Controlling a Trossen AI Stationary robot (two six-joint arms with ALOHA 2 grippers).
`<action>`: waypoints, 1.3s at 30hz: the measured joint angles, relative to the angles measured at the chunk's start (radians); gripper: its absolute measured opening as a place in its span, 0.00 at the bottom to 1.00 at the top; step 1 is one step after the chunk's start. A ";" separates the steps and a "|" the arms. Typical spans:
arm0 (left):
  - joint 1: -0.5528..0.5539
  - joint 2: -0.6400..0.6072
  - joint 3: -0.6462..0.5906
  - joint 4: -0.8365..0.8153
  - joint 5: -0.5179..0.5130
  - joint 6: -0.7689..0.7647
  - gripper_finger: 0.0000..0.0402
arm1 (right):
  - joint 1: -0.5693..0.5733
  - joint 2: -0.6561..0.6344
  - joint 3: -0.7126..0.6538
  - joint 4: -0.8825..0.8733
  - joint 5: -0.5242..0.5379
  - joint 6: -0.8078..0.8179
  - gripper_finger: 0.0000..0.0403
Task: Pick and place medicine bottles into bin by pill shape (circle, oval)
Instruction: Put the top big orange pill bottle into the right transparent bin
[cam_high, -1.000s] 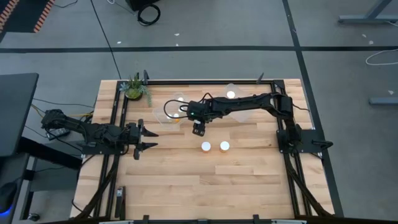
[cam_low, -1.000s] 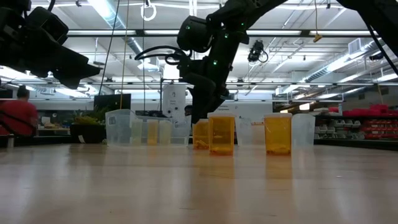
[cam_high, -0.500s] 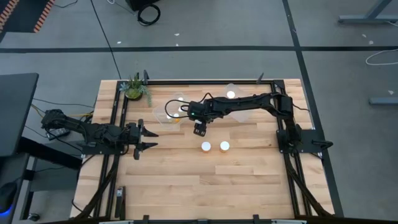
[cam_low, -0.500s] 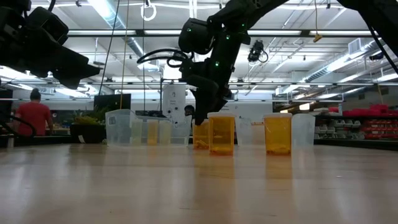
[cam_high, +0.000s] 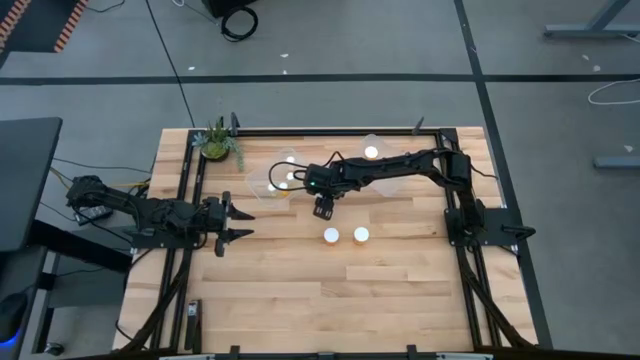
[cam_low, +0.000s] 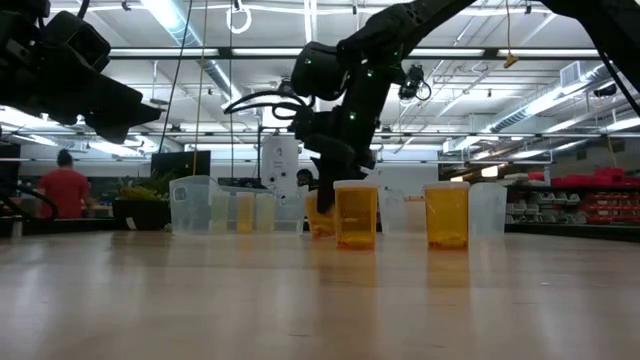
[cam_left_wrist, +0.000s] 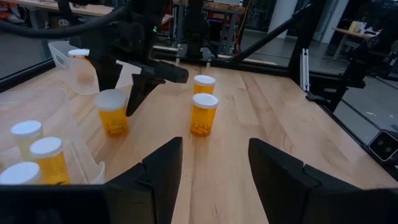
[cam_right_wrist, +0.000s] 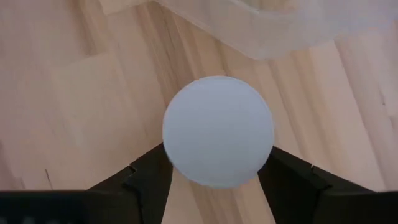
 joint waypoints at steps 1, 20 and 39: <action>0.000 0.000 0.000 0.000 0.000 0.000 0.48 | 0.000 0.000 0.000 0.005 0.000 -0.002 0.56; 0.000 0.000 0.000 -0.001 0.000 0.000 0.48 | 0.000 0.000 0.000 0.007 -0.021 -0.024 0.63; 0.000 0.000 0.000 -0.001 0.000 0.000 0.49 | -0.010 0.000 0.000 0.097 -0.033 -0.045 0.62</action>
